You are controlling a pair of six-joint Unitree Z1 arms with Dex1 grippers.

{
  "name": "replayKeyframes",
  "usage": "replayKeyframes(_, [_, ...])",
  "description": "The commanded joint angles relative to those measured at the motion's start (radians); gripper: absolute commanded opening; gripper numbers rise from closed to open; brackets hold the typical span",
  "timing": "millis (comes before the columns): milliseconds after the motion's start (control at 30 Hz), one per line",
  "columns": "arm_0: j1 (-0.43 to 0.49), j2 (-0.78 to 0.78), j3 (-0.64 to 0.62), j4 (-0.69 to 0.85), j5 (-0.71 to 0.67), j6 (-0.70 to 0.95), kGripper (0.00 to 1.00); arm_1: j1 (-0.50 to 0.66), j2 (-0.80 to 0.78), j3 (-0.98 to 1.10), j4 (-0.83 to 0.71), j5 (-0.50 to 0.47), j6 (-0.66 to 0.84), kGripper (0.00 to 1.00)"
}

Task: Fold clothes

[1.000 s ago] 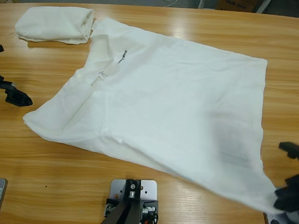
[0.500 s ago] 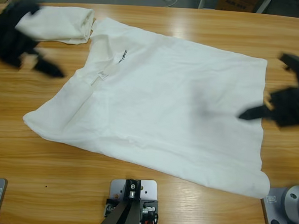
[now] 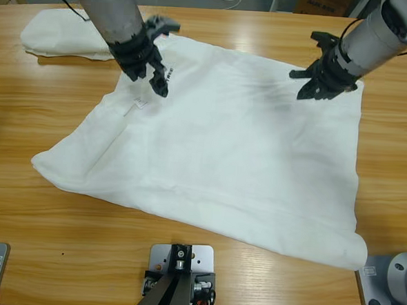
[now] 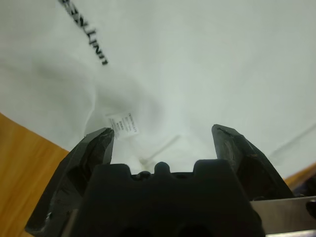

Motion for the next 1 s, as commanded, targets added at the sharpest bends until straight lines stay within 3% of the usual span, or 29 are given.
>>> replayKeyframes(33, [0.018,0.198,-0.101,0.019,0.011,-0.015,0.784,-0.054,0.101,-0.059,-0.008,-0.022,-0.039,0.000])
replayKeyframes(133, [0.020,0.206,-0.137,0.021,-0.046,0.030,0.792,-0.061,0.122,-0.065,-0.008,-0.016,-0.048,0.000])
replayKeyframes(333, [0.072,0.229,-0.132,0.035,0.081,0.245,0.801,-0.061,0.155,-0.076,-0.008,0.005,-0.057,0.000])
replayKeyframes(567, [0.170,0.202,-0.129,0.082,0.148,0.235,0.789,-0.080,0.179,-0.087,0.004,-0.028,-0.067,0.000])
replayKeyframes(733, [0.218,0.185,-0.052,0.144,0.164,0.225,0.784,-0.094,0.198,-0.087,0.012,-0.076,-0.056,0.000])
replayKeyframes(1000, [0.222,0.161,0.065,0.144,0.155,0.188,0.784,-0.139,0.286,-0.119,0.059,-0.092,-0.019,0.000])
